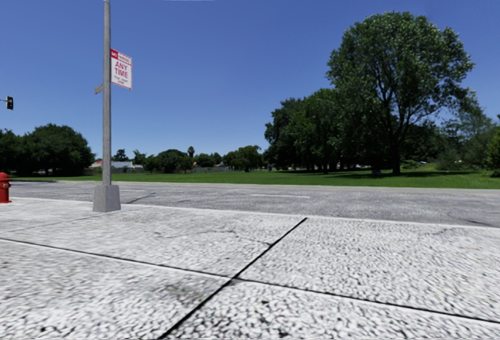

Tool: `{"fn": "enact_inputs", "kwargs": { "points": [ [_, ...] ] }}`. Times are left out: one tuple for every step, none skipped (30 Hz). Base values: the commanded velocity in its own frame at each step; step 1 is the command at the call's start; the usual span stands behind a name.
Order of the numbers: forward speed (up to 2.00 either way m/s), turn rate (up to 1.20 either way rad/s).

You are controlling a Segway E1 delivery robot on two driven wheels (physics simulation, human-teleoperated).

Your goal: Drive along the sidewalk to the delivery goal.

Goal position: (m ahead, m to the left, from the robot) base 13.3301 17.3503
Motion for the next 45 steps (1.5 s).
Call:
{"fn": "enact_inputs", "kwargs": {
  "points": [
    [1.40,0.48],
    [1.40,0.48],
    [1.40,0.49],
    [1.41,0.49],
    [1.41,0.50],
    [1.41,0.50],
    [1.41,0.50],
    [1.41,0.51],
    [1.41,0.52],
    [1.41,0.52],
    [1.41,0.54],
    [1.41,0.54],
    [1.41,0.56],
    [1.41,0.58],
    [1.41,0.58],
    [1.41,0.60],
    [1.41,0.62],
    [1.41,0.62],
    [1.41,0.62],
    [1.41,0.62],
    [1.41,0.62],
    [1.41,0.66],
    [1.41,0.68],
    [1.41,0.68],
    [1.41,0.68],
    [1.41,0.68],
    [1.41,0.68],
    [1.41,0.68],
    [1.41,0.68],
    [1.41,0.68],
    [1.41,0.68],
    [1.41,0.68],
    [1.41,0.68],
    [1.41,0.68],
    [1.41,0.68],
    [1.41,0.68],
    [1.41,0.68],
    [1.41,0.68],
    [1.41,0.68],
    [1.41,0.68],
    [1.41,0.68],
    [1.41,0.68],
    [1.41,0.68],
    [1.41,0.68],
    [1.41,0.68]
  ]
}}
